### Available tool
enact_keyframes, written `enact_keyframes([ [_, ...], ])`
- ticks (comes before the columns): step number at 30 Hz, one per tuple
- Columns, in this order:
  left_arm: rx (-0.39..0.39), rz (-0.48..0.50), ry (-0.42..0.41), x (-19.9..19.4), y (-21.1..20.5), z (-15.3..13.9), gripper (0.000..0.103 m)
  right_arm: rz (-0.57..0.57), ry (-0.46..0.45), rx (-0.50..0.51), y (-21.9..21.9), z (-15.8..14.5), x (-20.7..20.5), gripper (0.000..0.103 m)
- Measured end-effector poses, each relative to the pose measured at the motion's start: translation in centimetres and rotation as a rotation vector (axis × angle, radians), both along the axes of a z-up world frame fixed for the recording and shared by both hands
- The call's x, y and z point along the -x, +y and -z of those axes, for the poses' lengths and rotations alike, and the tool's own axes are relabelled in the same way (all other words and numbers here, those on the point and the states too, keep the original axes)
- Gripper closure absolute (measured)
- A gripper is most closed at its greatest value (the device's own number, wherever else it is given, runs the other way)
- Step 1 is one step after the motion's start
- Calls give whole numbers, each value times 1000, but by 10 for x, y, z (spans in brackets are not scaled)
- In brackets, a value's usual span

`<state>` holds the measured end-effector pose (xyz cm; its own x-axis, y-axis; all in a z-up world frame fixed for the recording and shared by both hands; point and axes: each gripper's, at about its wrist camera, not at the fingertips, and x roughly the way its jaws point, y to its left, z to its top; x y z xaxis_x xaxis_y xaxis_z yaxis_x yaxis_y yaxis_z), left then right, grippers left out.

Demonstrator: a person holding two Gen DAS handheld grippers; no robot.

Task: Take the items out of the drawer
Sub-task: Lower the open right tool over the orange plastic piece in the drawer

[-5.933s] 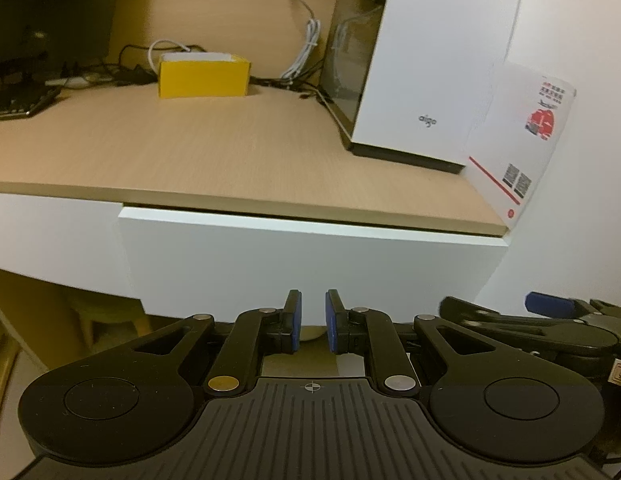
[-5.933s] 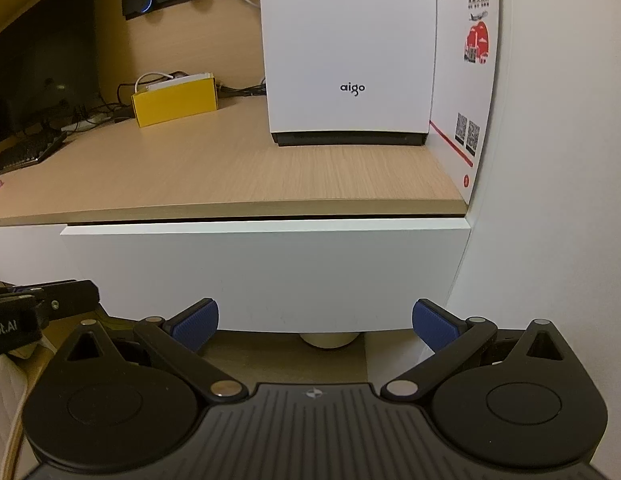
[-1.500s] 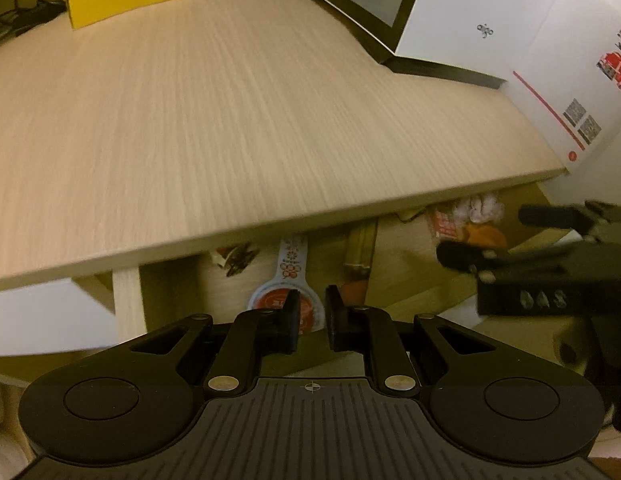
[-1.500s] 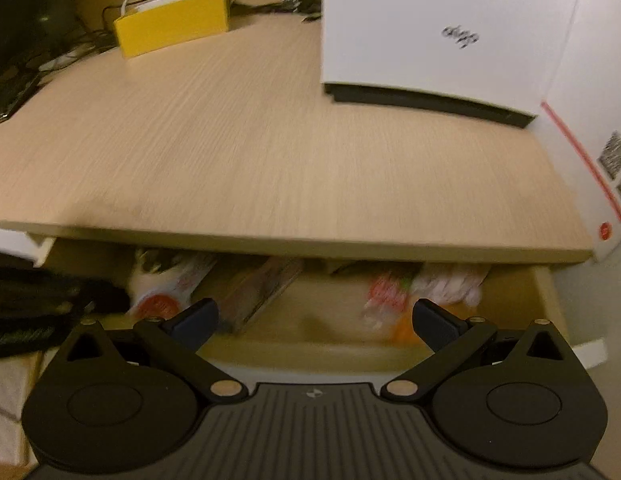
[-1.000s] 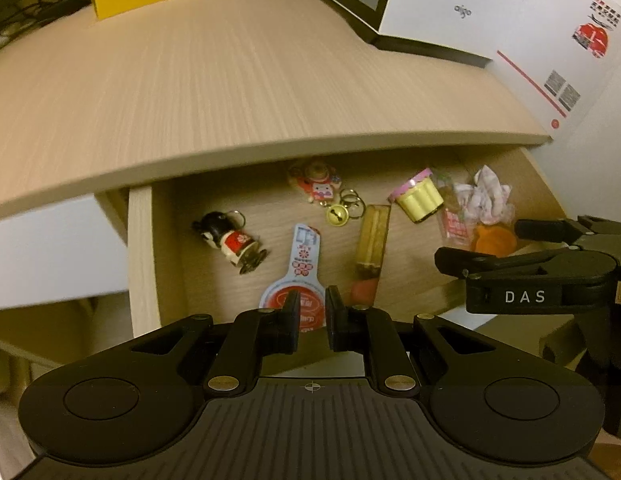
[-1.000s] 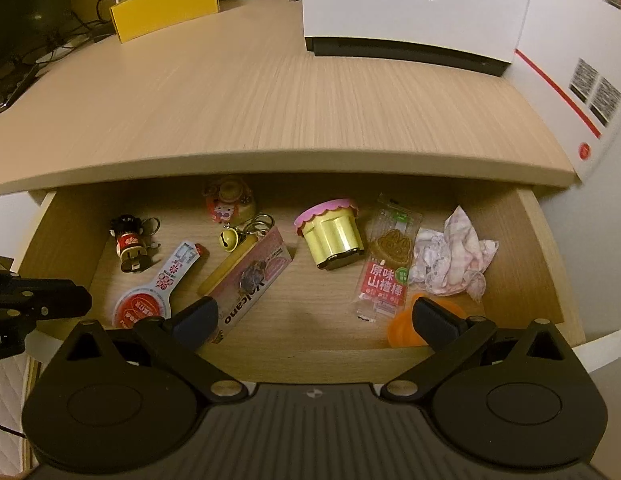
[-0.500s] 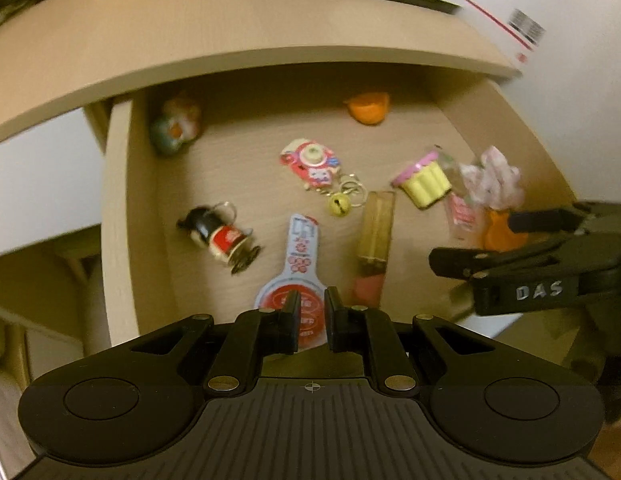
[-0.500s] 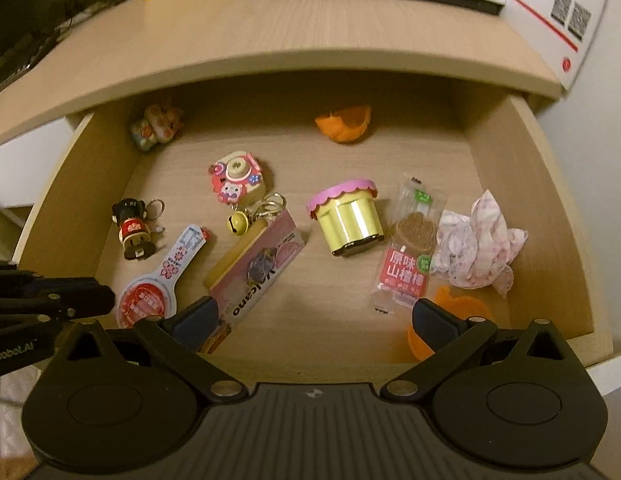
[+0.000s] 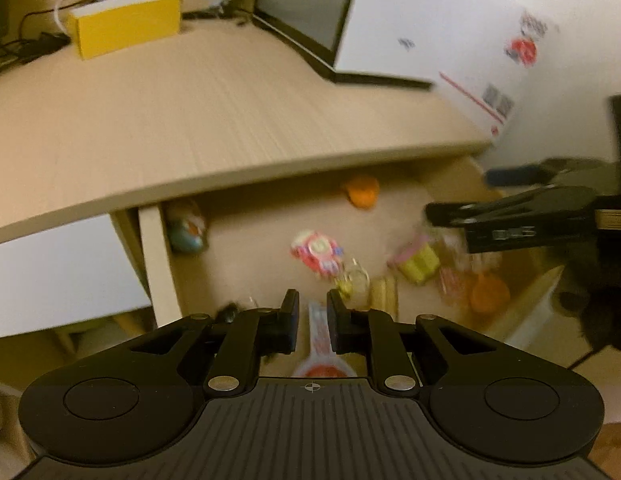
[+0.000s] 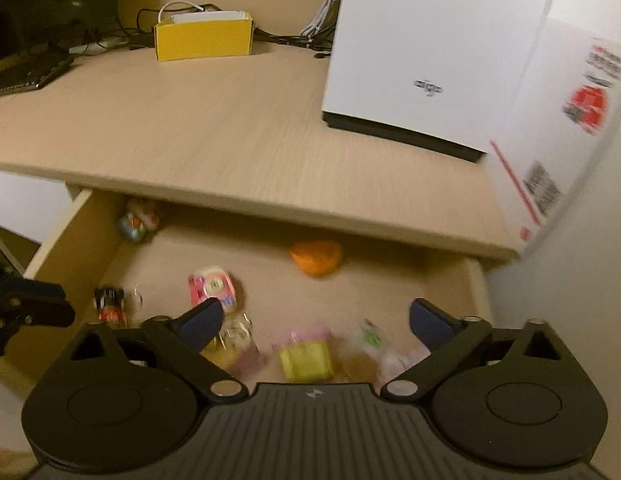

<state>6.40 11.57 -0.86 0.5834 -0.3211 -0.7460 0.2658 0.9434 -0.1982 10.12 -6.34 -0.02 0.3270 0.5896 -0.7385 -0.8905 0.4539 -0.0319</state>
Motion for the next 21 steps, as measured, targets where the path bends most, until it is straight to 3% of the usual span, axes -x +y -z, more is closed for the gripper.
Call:
enact_keyframes([
  [4,20,-36,19,-7,1,6,86,4,30,32,39,22,-17,27],
  [8,21,-62,0,-9,3,7,86,21,39,54,64,55,-37,29],
  [12,10,-151,16,-14,7,13,86,52,138,55,79,84,-61,30],
  [18,-25,-210,12,-18,7,11,86,38,158,60,96,104,-72,31],
  [20,-31,-220,16,-20,8,11,86,48,156,70,98,109,-75,41],
  [21,-32,-225,17,-21,7,10,86,49,174,74,99,109,-78,56],
])
